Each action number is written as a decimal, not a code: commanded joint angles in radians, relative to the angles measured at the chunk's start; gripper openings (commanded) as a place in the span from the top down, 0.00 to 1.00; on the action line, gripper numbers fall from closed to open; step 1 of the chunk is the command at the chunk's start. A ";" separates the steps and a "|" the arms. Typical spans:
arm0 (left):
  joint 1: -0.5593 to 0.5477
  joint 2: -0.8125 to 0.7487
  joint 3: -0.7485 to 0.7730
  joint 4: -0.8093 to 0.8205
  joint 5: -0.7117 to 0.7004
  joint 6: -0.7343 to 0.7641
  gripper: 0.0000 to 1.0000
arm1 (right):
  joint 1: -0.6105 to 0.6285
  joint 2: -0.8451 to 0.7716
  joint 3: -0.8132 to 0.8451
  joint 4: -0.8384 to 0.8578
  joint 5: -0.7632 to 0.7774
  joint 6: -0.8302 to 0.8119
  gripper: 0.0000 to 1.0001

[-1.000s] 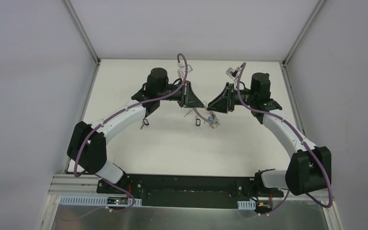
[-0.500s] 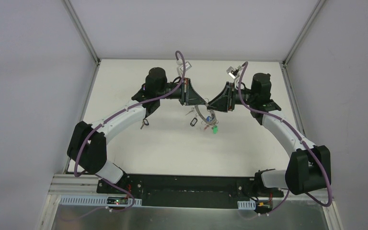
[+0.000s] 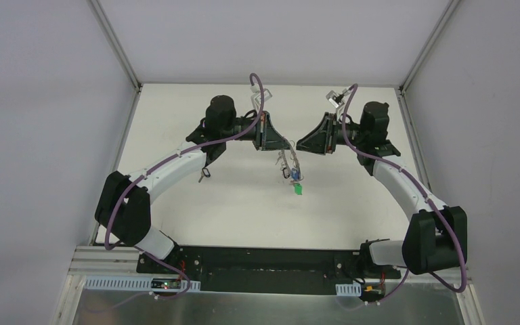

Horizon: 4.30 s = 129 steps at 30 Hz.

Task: Put the keys on the keyring

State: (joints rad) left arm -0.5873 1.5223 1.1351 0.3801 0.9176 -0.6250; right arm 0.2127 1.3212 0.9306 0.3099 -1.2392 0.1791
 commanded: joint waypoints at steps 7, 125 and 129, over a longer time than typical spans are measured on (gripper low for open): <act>0.000 -0.021 0.010 0.059 0.049 0.023 1.00 | 0.032 0.017 -0.011 0.152 -0.034 0.073 0.71; 0.011 0.018 -0.051 0.370 0.049 -0.193 1.00 | -0.010 -0.080 0.035 -0.167 -0.066 -0.157 0.76; 0.011 0.024 -0.048 0.366 0.042 -0.193 1.00 | -0.002 -0.075 0.038 -0.153 -0.061 -0.140 0.75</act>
State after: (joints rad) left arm -0.5808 1.5520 1.0798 0.6685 0.9615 -0.7994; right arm 0.2047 1.2732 0.9527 0.1013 -1.2598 0.0196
